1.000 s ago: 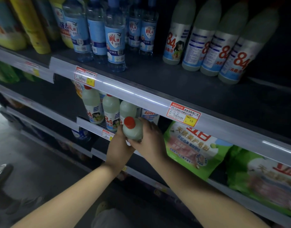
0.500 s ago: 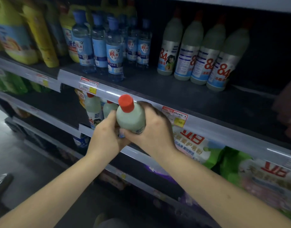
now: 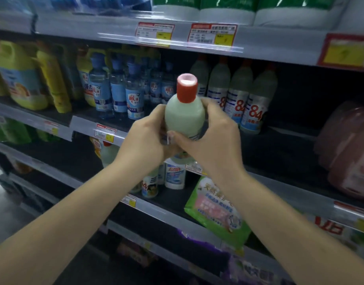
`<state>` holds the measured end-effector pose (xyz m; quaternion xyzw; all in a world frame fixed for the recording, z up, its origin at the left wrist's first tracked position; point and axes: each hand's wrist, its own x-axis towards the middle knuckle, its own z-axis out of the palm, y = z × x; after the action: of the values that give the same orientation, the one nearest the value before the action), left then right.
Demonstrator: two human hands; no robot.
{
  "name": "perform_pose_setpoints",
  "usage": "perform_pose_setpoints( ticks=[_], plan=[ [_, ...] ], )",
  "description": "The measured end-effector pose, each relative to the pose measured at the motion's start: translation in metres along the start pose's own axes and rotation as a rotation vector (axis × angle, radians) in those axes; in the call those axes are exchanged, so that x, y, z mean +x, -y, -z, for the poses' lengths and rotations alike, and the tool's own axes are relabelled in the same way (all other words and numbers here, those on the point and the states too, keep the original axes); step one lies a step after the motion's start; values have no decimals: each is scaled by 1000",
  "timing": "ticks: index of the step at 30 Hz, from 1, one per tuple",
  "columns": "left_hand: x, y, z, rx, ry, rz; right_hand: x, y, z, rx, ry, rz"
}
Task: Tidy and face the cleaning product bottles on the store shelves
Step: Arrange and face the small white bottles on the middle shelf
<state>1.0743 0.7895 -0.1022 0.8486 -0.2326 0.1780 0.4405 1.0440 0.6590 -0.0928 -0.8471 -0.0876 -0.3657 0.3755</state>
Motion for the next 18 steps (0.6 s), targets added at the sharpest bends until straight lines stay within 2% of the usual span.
perform_pose_setpoints(
  ticks=[11, 16, 18],
  plan=[
    [51, -17, -44, 13, 30, -76, 26, -33, 28, 12, -83, -99],
    [69, -13, -65, 8, 153, 38, 28, -52, 26, -83, -73, -152],
    [76, -11, -70, -4, 156, 18, 33, -58, 24, -70, -93, -143]
  ],
)
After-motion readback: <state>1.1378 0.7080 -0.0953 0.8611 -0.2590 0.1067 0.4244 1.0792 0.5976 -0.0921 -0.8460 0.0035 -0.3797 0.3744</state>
